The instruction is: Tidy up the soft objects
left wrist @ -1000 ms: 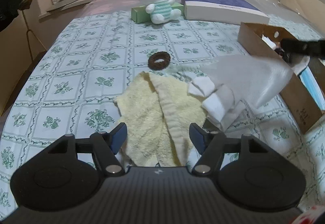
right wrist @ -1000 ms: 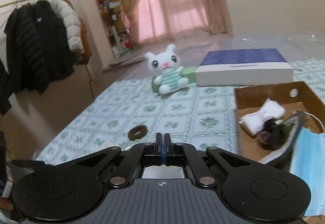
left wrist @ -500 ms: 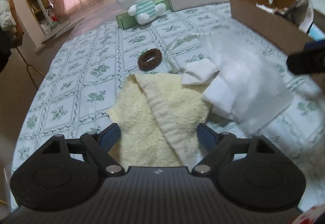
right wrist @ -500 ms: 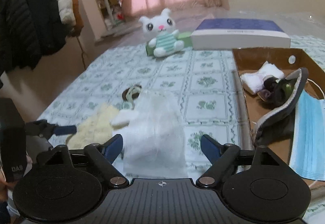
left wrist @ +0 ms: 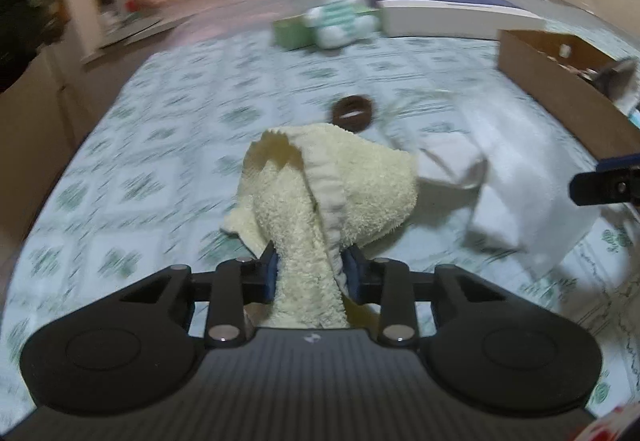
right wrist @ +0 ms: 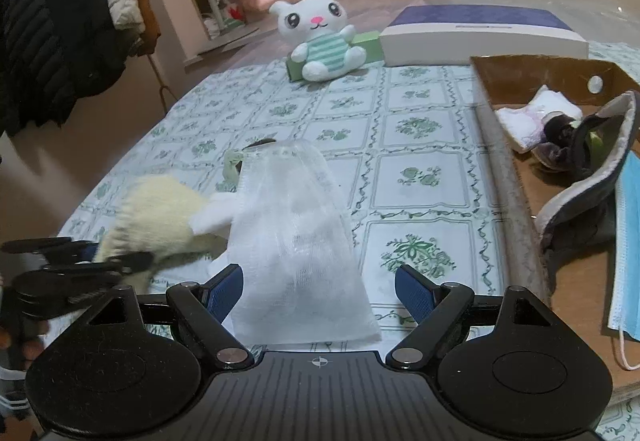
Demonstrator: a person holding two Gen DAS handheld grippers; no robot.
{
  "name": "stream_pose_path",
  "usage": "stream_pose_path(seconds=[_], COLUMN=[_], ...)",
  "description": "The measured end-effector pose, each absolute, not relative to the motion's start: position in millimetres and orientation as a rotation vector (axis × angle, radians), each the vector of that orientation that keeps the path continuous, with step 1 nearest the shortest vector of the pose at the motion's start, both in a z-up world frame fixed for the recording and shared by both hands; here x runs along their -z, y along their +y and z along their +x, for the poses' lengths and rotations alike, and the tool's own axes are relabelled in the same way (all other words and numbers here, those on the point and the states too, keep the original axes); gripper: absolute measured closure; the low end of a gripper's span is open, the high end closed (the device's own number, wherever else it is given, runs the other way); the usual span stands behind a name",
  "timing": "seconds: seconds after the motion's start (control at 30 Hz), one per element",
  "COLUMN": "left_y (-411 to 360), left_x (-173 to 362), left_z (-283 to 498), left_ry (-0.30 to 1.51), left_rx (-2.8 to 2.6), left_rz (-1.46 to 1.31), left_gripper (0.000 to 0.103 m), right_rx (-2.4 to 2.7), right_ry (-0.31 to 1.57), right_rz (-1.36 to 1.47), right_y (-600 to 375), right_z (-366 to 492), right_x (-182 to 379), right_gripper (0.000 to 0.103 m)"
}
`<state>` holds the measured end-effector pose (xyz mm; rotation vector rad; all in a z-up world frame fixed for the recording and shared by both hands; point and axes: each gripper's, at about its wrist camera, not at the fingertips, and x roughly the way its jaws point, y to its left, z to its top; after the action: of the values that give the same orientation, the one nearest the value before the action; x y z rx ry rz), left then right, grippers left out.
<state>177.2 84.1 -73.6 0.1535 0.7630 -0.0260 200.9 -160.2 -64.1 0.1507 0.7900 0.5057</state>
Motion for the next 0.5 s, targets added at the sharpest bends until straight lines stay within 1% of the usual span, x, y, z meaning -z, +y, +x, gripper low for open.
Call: stream_pose_path(seconds=[0.3, 0.5], left_y=[138.9, 147.2], left_x=[63.9, 61.0], left_z=[132.2, 123.1], left_ry=[0.814, 0.825], left_rx=[-0.197, -0.234], left_rz=[0.039, 0.013], left_gripper=[0.072, 0.072], right_rx=[-0.522, -0.573], right_ry=[0.759, 0.661], right_rz=[0.081, -0.009], right_y=[-141.9, -118.2], right_z=[213.9, 224.1], right_x=[73.0, 62.6], right_gripper=[0.020, 0.020])
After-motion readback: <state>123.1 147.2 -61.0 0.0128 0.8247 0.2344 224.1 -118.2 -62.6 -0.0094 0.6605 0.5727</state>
